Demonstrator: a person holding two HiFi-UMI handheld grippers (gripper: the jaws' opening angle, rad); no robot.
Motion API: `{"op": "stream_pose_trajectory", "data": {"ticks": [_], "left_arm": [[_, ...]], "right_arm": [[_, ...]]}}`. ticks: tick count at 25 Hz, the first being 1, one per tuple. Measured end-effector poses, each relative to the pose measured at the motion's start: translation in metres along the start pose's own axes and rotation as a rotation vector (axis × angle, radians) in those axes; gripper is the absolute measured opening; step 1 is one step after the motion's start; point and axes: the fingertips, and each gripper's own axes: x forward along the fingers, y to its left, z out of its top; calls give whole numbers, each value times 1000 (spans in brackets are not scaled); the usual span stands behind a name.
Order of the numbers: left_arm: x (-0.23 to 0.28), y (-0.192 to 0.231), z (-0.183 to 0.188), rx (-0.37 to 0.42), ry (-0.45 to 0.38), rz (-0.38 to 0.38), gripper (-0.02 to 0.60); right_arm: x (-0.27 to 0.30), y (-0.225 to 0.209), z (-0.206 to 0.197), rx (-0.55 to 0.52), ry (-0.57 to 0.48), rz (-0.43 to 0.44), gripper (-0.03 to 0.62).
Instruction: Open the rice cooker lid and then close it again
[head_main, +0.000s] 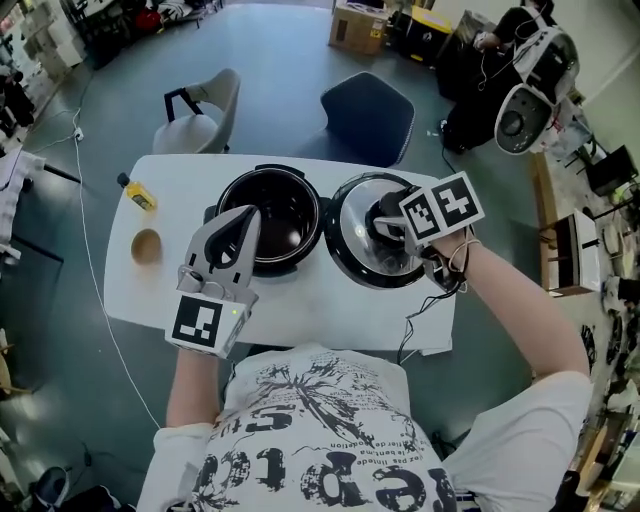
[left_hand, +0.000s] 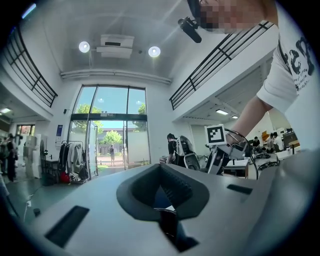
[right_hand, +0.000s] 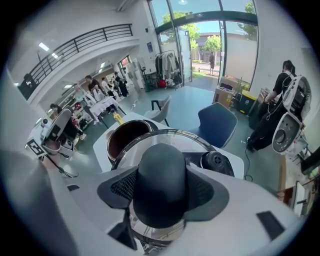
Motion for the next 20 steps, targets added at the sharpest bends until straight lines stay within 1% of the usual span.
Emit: {"op": "stream_pose_trajectory", "data": {"ticks": [4,7,9,13,17,20], "left_arm": [[-19,14,-4,-1,-4,30,14],[-32,35,-2,-3,-4,34,14],[-41,58,-7,-3,0,29,14],[-58,120,-33,-4,4,18,14],[-62,132,-10,-11,15,2,14],[-66,148,-3,-24,15,4,14]], "right_arm": [[6,24,19,-57,7,8,296],[13,48,36,-69,16,22,296],[26,65,51,-69,20,21,296],[75,109,82,-79,20,15,296],[65,136,96,-92,18,34,296],[72,157,109,-86,24,47,296]]}}
